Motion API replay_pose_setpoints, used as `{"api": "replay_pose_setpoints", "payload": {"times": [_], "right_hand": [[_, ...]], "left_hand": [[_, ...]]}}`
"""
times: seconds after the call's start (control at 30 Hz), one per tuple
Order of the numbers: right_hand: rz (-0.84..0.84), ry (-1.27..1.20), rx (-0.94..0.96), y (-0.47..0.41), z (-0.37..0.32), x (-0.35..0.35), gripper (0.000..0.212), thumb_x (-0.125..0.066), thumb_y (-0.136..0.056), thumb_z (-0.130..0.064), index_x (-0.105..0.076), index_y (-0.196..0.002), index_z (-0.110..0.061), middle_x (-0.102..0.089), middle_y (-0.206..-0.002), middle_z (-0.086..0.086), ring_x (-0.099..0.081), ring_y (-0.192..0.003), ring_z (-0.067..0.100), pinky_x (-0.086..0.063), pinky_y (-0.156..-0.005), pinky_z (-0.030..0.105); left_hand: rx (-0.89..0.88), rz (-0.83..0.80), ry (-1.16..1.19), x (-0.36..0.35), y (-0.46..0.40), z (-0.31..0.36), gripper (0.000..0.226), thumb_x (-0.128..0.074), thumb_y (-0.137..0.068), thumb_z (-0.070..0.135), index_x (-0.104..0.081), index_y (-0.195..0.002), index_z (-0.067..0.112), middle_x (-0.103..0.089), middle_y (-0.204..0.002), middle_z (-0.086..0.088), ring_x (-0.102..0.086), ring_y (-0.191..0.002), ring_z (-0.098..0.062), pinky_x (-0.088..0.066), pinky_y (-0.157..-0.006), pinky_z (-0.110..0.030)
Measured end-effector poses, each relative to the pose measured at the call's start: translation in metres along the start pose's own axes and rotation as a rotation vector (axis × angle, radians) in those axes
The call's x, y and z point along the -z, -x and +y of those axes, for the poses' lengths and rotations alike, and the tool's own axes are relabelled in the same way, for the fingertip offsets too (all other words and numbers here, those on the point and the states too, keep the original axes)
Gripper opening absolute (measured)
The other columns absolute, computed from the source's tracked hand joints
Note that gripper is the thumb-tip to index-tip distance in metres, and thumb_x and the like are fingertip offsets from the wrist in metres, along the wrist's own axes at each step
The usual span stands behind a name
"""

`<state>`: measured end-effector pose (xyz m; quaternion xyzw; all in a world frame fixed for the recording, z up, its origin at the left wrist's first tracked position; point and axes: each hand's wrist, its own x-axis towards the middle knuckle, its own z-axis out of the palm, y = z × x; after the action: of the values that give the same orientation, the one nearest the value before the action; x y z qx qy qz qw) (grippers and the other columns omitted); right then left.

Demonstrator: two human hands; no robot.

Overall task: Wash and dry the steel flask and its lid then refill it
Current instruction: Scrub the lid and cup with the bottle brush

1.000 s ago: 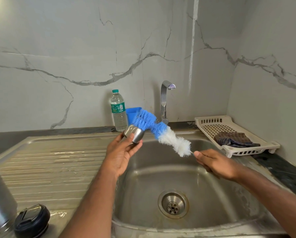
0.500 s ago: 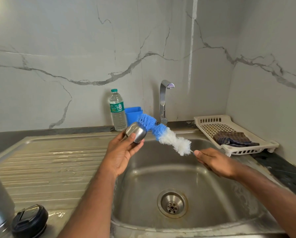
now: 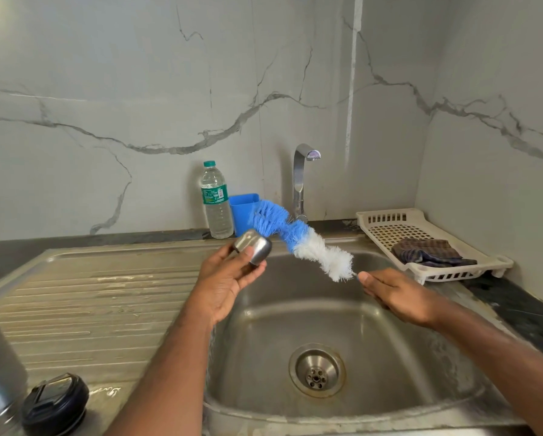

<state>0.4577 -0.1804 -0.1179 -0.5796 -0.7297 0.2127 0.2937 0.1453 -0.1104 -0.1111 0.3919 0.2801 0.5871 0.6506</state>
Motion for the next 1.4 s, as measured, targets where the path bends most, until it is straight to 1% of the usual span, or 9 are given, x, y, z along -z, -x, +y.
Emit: {"api": "replay_pose_setpoints", "payload": {"times": [0.27, 0.43, 0.57, 0.73, 0.9, 1.03, 1.2, 1.33, 1.4], "right_hand": [[0.017, 0.023, 0.008, 0.001, 0.006, 0.005, 0.048, -0.039, -0.108, -0.039, -0.038, -0.065, -0.018, -0.033, -0.053, -0.011, -0.029, -0.048, 0.005, -0.027, -0.053, 0.026], [-0.030, -0.020, 0.015, 0.003, 0.002, 0.004, 0.051, -0.037, -0.109, -0.036, -0.038, -0.061, -0.018, -0.034, -0.049, -0.011, -0.030, -0.043, 0.004, -0.027, -0.047, 0.018], [-0.007, 0.053, 0.008, 0.000, 0.003, 0.002, 0.051, -0.036, -0.109, -0.040, -0.040, -0.063, -0.017, -0.037, -0.050, -0.010, -0.032, -0.047, 0.006, -0.029, -0.054, 0.027], [-0.045, -0.004, 0.000, 0.002, 0.002, 0.001, 0.052, -0.036, -0.109, -0.037, -0.039, -0.060, -0.018, -0.036, -0.047, -0.010, -0.032, -0.042, 0.004, -0.027, -0.048, 0.018], [-0.015, 0.018, -0.013, -0.004, 0.000, -0.002, 0.052, -0.035, -0.109, -0.042, -0.039, -0.063, -0.019, -0.036, -0.051, -0.010, -0.032, -0.047, 0.007, -0.030, -0.052, 0.027], [-0.036, -0.071, -0.018, 0.000, 0.004, 0.000, 0.051, -0.037, -0.105, -0.043, -0.038, -0.061, -0.018, -0.035, -0.050, -0.009, -0.030, -0.045, 0.009, -0.028, -0.046, 0.020], [-0.038, 0.004, -0.070, -0.001, 0.003, -0.002, 0.048, -0.033, -0.107, -0.047, -0.041, -0.070, -0.019, -0.039, -0.055, -0.013, -0.034, -0.050, 0.005, -0.032, -0.059, 0.029], [-0.077, 0.041, -0.117, 0.003, -0.001, -0.001, 0.047, -0.028, -0.106, -0.052, -0.043, -0.074, -0.021, -0.044, -0.067, -0.010, -0.038, -0.056, 0.003, -0.036, -0.068, 0.027], [-0.072, 0.082, -0.140, 0.007, -0.002, -0.001, 0.042, -0.027, -0.107, -0.052, -0.044, -0.073, -0.033, -0.046, -0.073, -0.016, -0.043, -0.066, 0.001, -0.036, -0.075, 0.027]], "left_hand": [[-0.020, 0.025, 0.065, 0.004, 0.000, 0.005, 0.053, -0.070, -0.083, 0.012, -0.059, -0.132, -0.001, -0.068, -0.128, -0.021, -0.068, -0.116, -0.036, -0.061, -0.089, -0.039], [-0.034, 0.031, 0.097, 0.001, 0.000, 0.004, 0.048, -0.068, -0.086, 0.012, -0.060, -0.131, -0.001, -0.069, -0.127, -0.019, -0.068, -0.116, -0.034, -0.060, -0.091, -0.040], [-0.026, 0.013, 0.049, 0.002, 0.001, 0.003, 0.050, -0.069, -0.083, 0.012, -0.061, -0.132, 0.002, -0.069, -0.127, -0.019, -0.069, -0.115, -0.034, -0.060, -0.091, -0.039], [-0.093, 0.086, 0.087, 0.000, -0.002, 0.004, 0.051, -0.071, -0.083, 0.013, -0.061, -0.131, 0.002, -0.071, -0.125, -0.016, -0.070, -0.113, -0.030, -0.060, -0.091, -0.040], [-0.040, 0.024, 0.019, -0.009, 0.002, -0.002, 0.051, -0.072, -0.080, 0.012, -0.063, -0.129, 0.003, -0.071, -0.123, -0.018, -0.070, -0.112, -0.034, -0.062, -0.086, -0.038], [-0.128, 0.117, 0.131, -0.009, -0.002, 0.001, 0.054, -0.073, -0.082, 0.016, -0.061, -0.133, 0.003, -0.071, -0.125, -0.015, -0.071, -0.111, -0.029, -0.060, -0.091, -0.041], [-0.005, 0.025, 0.048, -0.007, 0.003, 0.000, 0.047, -0.069, -0.086, 0.016, -0.062, -0.130, 0.002, -0.070, -0.124, -0.020, -0.069, -0.113, -0.036, -0.061, -0.089, -0.040], [-0.104, 0.097, 0.154, -0.012, -0.001, 0.003, 0.046, -0.070, -0.084, 0.017, -0.063, -0.126, 0.002, -0.071, -0.123, -0.018, -0.071, -0.110, -0.032, -0.061, -0.088, -0.040], [-0.130, 0.127, 0.169, -0.001, -0.005, 0.006, 0.044, -0.069, -0.087, 0.017, -0.062, -0.127, 0.002, -0.071, -0.124, -0.017, -0.070, -0.112, -0.031, -0.061, -0.087, -0.039]]}}
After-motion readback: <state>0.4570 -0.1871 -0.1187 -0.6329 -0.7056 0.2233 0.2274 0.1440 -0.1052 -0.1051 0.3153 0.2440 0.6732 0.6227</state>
